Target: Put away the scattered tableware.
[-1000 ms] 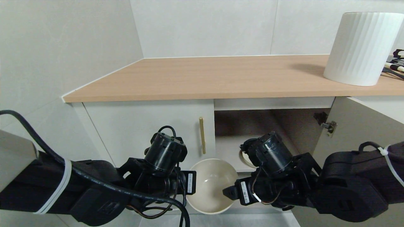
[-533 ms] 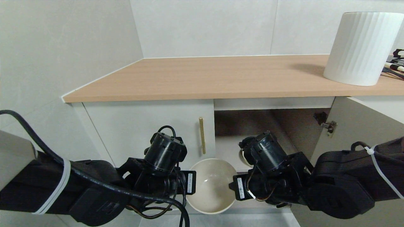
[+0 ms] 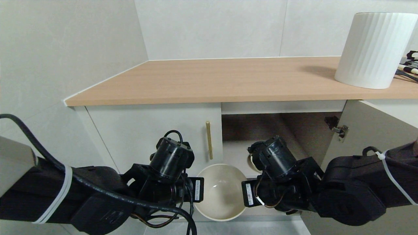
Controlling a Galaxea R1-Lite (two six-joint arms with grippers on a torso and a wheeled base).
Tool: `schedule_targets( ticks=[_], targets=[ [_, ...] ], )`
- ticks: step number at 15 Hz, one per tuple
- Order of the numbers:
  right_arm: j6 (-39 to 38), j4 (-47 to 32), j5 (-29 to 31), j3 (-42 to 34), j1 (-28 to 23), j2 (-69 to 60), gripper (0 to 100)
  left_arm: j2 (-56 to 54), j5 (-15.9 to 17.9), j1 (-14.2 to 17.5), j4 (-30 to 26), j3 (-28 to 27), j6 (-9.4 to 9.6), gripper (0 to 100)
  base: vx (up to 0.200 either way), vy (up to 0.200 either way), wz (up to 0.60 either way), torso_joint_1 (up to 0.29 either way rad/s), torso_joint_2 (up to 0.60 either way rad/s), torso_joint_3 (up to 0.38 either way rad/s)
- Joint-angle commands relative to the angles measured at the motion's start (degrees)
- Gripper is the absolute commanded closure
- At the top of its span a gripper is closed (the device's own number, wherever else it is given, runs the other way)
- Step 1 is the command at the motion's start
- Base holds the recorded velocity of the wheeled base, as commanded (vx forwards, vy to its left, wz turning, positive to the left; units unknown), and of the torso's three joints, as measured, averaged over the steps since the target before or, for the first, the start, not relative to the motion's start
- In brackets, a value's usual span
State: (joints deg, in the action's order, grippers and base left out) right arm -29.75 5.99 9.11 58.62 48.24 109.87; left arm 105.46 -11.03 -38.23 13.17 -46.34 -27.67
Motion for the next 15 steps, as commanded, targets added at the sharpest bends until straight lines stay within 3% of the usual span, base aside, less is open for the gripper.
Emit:
schedule_targets(
  ticks=[1,9,11,15],
  targets=[
    [0.04,0.08,-0.05,0.00,0.01,0.17,100,-0.61,-0.04,0.00,0.02,0.02,-0.01,0,0.000,0.000,0.00,0.000,0.00,0.000],
    [0.04,-0.01,0.03,-0.09,0.01,0.60,100,-1.84,0.57,0.00,0.02,0.19,-0.01,0,0.000,0.000,0.00,0.000,0.00,0.000],
    [0.04,0.08,2.41,0.00,-0.60,1.75,100,-3.77,0.93,0.00,0.02,0.19,-0.01,0,0.000,0.000,0.00,0.000,0.00,0.000],
    [0.04,5.09,5.66,2.20,-9.57,8.08,100,-4.30,1.98,0.00,0.02,0.55,-0.01,0,0.000,0.000,0.00,0.000,0.00,0.000]
  ],
)
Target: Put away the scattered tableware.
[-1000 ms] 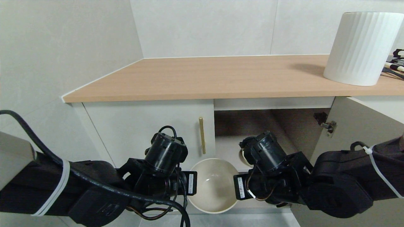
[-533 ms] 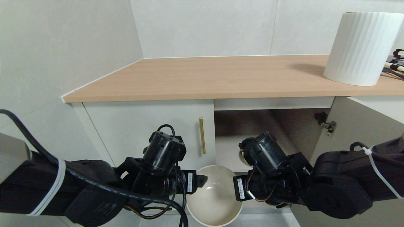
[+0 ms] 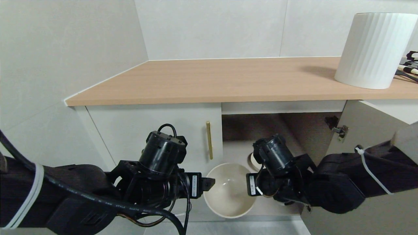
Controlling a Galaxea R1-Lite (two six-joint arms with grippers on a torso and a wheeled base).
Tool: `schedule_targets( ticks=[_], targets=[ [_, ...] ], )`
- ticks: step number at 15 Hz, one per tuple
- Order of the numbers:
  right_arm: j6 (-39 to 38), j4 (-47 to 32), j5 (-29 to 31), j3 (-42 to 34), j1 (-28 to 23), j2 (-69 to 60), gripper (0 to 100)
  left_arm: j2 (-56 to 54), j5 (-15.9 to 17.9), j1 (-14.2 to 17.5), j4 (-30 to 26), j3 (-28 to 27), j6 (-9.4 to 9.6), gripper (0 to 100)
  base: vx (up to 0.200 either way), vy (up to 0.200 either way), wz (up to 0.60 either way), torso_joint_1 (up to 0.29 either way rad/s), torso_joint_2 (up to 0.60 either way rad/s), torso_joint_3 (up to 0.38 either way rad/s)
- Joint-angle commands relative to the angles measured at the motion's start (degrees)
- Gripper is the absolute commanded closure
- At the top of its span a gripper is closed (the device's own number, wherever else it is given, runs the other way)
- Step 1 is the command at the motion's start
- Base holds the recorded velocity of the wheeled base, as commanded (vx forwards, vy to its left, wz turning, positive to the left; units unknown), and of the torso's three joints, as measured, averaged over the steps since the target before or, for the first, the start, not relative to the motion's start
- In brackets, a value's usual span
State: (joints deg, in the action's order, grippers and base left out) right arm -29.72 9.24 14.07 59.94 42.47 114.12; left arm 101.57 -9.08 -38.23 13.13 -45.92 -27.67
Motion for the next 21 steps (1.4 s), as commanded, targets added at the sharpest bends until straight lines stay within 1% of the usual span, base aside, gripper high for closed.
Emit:
schedule_targets(
  ticks=[1,3,5,7,9,15,21],
  targets=[
    [0.01,2.54,0.70,0.88,-4.24,4.10,100,-0.41,0.03,0.00,0.05,0.13,-0.01,0,0.000,0.000,0.00,0.000,0.00,0.000],
    [0.01,8.43,1.93,0.97,-8.02,6.65,100,-0.50,0.03,0.00,0.05,0.22,-0.01,0,0.000,0.000,0.00,0.000,0.00,0.000],
    [-0.16,12.12,3.51,1.58,-10.48,8.58,100,-0.50,0.03,0.00,0.05,0.22,-0.01,0,0.000,0.000,0.00,0.000,0.00,0.000],
    [-0.34,14.49,3.51,1.76,-13.12,9.28,100,-0.50,0.03,0.00,0.05,0.22,-0.01,0,0.000,0.000,0.00,0.000,0.00,0.000],
    [-1.83,16.25,3.51,2.20,-14.61,9.72,100,-0.59,0.03,0.00,0.05,0.22,-0.10,0,0.000,0.000,0.00,0.000,0.00,0.000],
    [-4.21,16.25,3.69,6.77,-19.88,14.29,100,-1.03,-0.06,0.00,-0.03,0.22,-0.10,0,0.000,0.000,0.00,0.000,0.00,0.000],
    [-4.21,16.16,3.77,9.23,-22.87,18.07,100,-1.29,-0.06,0.00,-0.03,0.22,-0.01,0,0.000,0.000,0.00,0.000,0.00,0.000]
  ],
)
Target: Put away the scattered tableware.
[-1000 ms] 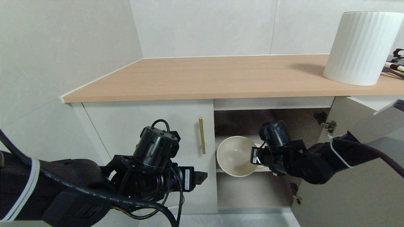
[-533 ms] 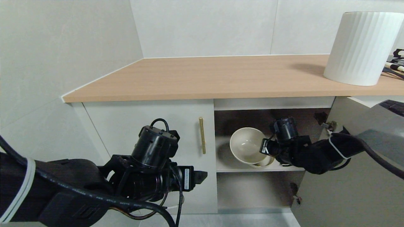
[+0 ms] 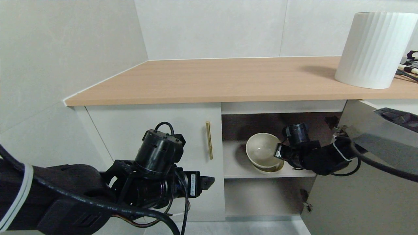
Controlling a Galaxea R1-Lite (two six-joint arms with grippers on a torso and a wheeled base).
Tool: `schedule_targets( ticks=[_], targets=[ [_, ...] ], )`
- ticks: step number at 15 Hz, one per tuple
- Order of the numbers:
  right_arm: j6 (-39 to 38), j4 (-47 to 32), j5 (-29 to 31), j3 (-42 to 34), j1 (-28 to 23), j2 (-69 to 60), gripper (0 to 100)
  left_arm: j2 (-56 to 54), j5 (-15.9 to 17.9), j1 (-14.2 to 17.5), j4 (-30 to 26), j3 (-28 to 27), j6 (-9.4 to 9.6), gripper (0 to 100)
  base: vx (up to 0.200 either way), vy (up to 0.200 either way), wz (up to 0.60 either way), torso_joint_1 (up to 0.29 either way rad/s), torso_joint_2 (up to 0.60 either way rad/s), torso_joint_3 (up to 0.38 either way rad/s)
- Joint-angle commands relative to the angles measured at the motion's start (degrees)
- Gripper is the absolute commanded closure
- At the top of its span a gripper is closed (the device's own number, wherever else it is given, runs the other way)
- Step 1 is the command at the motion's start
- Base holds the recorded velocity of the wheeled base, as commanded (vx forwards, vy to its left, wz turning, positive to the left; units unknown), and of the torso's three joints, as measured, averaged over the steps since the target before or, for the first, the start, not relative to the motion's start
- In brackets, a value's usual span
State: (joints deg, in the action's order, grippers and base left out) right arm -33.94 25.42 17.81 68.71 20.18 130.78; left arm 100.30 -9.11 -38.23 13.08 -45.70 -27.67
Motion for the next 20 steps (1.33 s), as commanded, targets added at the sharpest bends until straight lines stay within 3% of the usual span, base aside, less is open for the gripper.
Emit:
schedule_targets(
  ticks=[1,14,15,20],
  targets=[
    [0.01,-0.19,0.21,1.34,-1.02,2.11,100,-0.02,-0.03,0.00,0.02,0.00,-0.01,0,0.000,0.000,0.00,0.000,0.00,0.000],
    [0.10,-0.37,0.30,2.57,-1.45,3.87,100,0.07,-0.03,0.00,0.10,0.00,-0.10,0,0.000,0.000,0.00,0.000,0.00,0.000],
    [0.10,-0.37,0.30,2.57,-1.45,3.87,0,-0.02,-0.12,0.00,0.02,0.00,-0.10,0,0.000,0.000,0.00,0.000,0.00,0.000],
    [0.10,-0.37,0.21,2.40,-1.28,3.87,0,-0.11,-0.12,0.00,0.10,0.00,-0.10,0,0.000,0.000,0.00,0.000,0.00,0.000]
  ],
)
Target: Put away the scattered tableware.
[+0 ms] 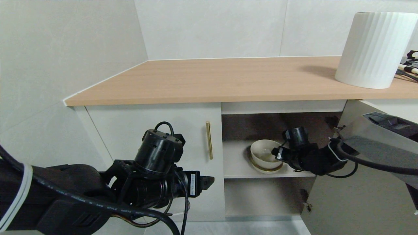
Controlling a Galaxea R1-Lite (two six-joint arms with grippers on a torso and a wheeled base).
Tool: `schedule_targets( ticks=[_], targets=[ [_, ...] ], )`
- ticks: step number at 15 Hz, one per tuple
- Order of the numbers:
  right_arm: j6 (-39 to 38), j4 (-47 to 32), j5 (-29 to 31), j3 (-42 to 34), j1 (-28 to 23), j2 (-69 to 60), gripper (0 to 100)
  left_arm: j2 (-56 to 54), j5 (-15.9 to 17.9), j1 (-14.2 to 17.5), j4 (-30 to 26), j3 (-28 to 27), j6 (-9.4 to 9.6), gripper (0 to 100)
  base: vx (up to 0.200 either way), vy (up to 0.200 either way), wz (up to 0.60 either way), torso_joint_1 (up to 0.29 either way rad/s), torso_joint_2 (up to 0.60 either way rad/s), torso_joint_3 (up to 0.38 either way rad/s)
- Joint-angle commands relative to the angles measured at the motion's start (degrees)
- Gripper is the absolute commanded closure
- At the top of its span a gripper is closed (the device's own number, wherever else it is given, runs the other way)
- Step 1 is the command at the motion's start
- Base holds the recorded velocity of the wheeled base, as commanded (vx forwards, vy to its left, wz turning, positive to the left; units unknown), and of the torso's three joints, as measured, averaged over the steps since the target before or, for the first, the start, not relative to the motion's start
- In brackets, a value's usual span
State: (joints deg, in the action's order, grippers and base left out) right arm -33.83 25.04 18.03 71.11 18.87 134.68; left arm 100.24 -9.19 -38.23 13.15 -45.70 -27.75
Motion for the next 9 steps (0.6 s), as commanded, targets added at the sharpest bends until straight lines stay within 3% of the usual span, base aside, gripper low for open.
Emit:
schedule_targets(
  ticks=[1,6,9],
  targets=[
    [-0.01,0.01,-0.01,-0.09,0.03,-0.12,0,-0.14,-0.12,0.00,0.03,0.00,-0.03,0,0.000,0.000,0.00,0.000,0.00,0.000],
    [-0.01,-0.08,-0.01,-2.03,0.38,-2.76,0,-1.37,-0.12,0.26,0.03,0.00,-0.03,0,0.000,0.000,0.00,0.000,0.00,0.000],
    [0.17,-0.08,-0.89,-10.73,2.57,-13.48,0,-5.50,-1.09,1.58,-0.23,0.70,0.59,0,0.000,0.000,0.00,0.000,0.00,0.000]
  ],
)
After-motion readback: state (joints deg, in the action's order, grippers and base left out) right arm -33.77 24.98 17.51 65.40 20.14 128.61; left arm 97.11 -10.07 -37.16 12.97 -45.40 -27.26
